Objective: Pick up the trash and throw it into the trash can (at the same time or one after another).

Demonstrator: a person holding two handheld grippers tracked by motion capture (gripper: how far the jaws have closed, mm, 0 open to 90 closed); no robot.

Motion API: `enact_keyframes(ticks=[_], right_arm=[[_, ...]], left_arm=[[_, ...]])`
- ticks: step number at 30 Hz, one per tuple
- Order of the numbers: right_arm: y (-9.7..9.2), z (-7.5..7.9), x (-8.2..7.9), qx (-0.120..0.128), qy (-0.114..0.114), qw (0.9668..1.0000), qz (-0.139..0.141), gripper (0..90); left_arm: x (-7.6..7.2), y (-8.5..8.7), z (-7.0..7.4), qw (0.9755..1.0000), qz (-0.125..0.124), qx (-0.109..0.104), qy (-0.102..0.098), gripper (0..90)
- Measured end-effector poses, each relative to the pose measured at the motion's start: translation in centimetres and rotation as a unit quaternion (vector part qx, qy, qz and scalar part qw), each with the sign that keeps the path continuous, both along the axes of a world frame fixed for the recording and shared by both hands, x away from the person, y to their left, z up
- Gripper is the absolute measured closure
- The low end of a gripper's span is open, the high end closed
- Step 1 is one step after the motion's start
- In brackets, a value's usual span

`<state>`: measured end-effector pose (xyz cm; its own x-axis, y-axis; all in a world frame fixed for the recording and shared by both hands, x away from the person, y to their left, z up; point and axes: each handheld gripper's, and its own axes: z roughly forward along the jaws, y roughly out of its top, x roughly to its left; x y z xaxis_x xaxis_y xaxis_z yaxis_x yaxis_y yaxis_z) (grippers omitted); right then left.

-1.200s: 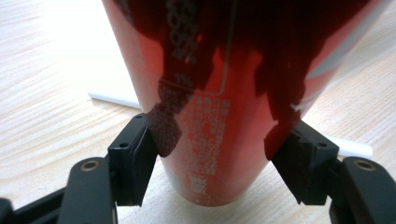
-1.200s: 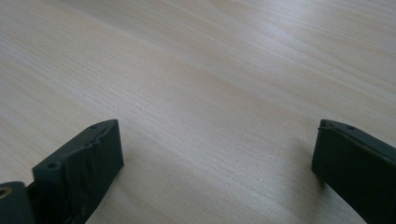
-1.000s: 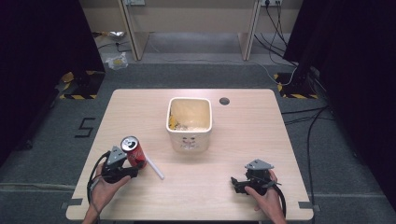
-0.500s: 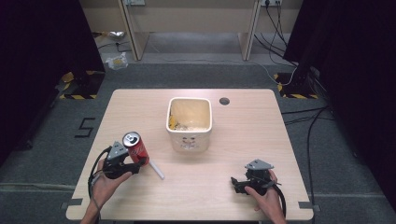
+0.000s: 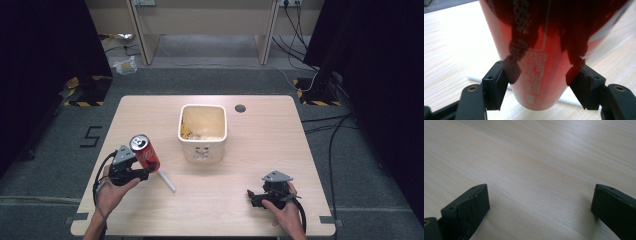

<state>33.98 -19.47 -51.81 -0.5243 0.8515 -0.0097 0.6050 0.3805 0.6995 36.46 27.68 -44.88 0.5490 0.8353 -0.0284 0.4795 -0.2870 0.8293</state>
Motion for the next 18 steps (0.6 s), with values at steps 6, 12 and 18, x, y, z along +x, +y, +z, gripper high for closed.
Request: enact_keyframes(ticks=[6, 12, 18], right_arm=[[0.0, 0.0, 0.0, 0.000, 0.000, 1.0000, 0.000, 1.9], [0.0, 0.0, 0.0, 0.000, 0.000, 1.0000, 0.000, 1.9], [0.0, 0.0, 0.0, 0.000, 0.000, 1.0000, 0.000, 1.9]], left_arm=[[0.5, -0.3, 0.7, 1.0000, -0.004, -0.004, -0.003, 34.0], [1.1, -0.4, 1.5, 0.9999, -0.009, -0.008, -0.004, 34.0], [1.3, -0.5, 2.1, 0.9999, -0.011, -0.011, -0.006, 34.0]])
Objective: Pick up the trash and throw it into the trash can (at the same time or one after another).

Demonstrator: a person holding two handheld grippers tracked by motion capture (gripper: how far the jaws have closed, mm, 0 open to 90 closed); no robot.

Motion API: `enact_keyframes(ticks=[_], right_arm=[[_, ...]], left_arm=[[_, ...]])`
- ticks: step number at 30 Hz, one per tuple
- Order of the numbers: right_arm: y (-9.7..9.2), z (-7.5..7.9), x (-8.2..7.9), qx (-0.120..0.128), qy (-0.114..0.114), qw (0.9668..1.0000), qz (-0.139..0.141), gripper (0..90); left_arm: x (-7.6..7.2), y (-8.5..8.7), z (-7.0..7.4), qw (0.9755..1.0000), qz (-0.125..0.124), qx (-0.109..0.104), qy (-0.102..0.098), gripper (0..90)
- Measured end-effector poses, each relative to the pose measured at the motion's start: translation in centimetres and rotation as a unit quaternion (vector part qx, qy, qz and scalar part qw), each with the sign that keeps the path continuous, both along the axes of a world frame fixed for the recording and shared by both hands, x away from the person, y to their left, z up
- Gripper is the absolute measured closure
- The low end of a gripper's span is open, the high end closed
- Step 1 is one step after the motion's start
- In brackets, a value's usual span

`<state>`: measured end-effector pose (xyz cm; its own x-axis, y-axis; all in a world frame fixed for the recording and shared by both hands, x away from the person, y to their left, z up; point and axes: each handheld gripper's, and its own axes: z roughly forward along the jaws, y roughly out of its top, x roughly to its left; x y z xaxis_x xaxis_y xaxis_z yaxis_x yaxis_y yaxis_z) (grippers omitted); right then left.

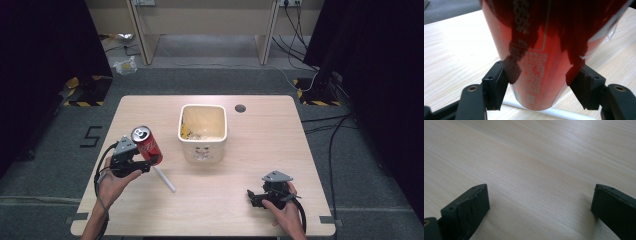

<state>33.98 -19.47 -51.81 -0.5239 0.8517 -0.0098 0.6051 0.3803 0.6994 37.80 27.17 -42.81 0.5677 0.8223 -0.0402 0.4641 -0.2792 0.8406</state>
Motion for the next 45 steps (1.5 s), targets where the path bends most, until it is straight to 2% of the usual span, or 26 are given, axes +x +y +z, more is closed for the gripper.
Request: enact_keyframes(ticks=[22, 25, 30, 38, 45], right_arm=[[0.0, 0.0, 0.0, 0.000, 0.000, 1.0000, 0.000, 1.9], [0.0, 0.0, 0.0, 0.000, 0.000, 1.0000, 0.000, 1.9], [0.0, 0.0, 0.0, 0.000, 0.000, 1.0000, 0.000, 1.9], [0.0, 0.0, 0.0, 0.000, 0.000, 1.0000, 0.000, 1.9], [0.0, 0.0, 0.0, 0.000, 0.000, 1.0000, 0.000, 1.9]], left_arm=[[1.4, -0.8, 2.7, 0.9996, -0.025, -0.015, -0.001, 33.9], [1.5, -0.9, 3.1, 0.9995, -0.025, -0.021, -0.008, 34.0], [2.0, -0.9, 3.9, 0.9991, -0.029, -0.029, -0.007, 34.0], [2.5, -1.4, 5.1, 0.9991, -0.036, -0.023, -0.008, 33.9], [3.0, -1.7, 5.9, 0.9989, -0.039, -0.025, -0.010, 34.0]])
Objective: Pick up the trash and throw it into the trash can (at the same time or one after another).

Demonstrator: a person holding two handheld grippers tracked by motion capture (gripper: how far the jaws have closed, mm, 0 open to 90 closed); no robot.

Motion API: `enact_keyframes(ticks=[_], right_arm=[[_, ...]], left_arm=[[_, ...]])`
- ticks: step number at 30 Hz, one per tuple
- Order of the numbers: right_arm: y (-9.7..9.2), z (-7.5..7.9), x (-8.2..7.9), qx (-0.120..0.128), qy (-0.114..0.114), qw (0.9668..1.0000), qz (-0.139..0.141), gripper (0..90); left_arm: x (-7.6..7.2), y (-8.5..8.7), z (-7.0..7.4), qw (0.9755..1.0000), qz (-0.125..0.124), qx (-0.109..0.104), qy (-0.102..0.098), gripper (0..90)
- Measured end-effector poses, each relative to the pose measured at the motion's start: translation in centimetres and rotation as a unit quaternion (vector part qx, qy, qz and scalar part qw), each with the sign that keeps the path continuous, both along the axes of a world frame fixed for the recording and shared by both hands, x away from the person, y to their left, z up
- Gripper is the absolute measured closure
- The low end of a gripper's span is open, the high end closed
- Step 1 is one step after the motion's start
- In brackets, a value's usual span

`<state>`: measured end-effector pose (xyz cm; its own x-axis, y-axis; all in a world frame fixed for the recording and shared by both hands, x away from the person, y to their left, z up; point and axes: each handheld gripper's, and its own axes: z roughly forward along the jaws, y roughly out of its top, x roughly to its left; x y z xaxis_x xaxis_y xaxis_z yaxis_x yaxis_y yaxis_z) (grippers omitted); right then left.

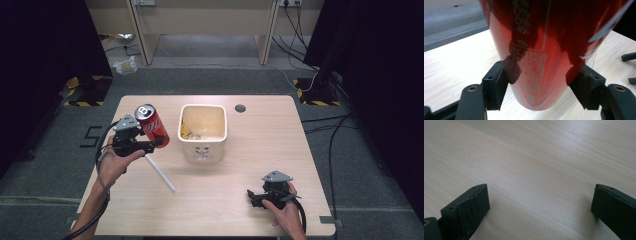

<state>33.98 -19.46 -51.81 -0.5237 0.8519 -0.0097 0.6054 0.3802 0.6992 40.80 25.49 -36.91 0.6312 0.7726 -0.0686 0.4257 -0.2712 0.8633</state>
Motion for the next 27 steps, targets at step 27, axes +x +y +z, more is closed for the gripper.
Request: enact_keyframes(ticks=[27], right_arm=[[0.0, 0.0, 0.0, 0.000, 0.000, 1.0000, 0.000, 1.9]], left_arm=[[3.0, -5.3, 2.4, 0.9993, -0.037, -0.003, -0.006, 33.9]])
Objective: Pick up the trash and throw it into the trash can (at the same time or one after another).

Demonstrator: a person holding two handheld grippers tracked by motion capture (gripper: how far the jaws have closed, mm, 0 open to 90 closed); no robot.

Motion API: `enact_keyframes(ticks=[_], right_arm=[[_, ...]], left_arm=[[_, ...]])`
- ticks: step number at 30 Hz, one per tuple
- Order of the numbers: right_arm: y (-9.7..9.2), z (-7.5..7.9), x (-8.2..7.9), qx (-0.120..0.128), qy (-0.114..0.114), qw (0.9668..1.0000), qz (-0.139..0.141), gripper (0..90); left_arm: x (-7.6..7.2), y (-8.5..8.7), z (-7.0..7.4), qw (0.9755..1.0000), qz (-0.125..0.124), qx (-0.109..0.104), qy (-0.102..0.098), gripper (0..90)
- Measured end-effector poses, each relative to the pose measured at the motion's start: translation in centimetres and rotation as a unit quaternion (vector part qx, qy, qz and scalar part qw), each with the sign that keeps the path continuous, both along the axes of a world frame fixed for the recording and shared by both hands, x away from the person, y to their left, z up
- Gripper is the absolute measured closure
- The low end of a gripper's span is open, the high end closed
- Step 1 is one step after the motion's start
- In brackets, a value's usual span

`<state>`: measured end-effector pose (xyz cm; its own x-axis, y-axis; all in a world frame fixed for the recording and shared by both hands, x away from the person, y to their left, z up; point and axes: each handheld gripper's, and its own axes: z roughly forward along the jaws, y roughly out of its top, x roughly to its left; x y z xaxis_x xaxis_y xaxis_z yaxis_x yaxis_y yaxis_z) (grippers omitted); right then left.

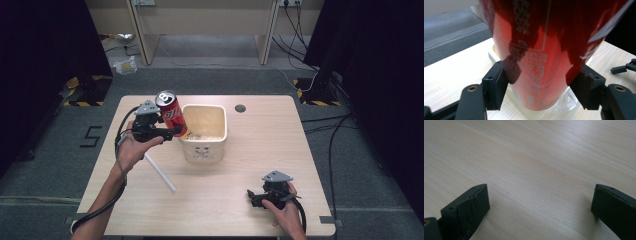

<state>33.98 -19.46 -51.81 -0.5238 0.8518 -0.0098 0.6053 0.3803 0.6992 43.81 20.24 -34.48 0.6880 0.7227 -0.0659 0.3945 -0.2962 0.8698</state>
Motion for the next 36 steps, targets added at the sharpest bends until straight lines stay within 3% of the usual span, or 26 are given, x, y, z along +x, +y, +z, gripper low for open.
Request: enact_keyframes(ticks=[15, 36], right_arm=[[0.0, 0.0, 0.0, 0.000, -0.001, 1.0000, 0.000, 1.9], [0.0, 0.0, 0.0, 0.000, 0.000, 1.0000, 0.000, 1.9]], left_arm=[[1.6, -2.1, -0.6, 1.0000, -0.005, -0.004, 0.008, 33.9], [2.8, -3.6, -2.9, 0.9992, -0.013, 0.017, 0.034, 33.6]])
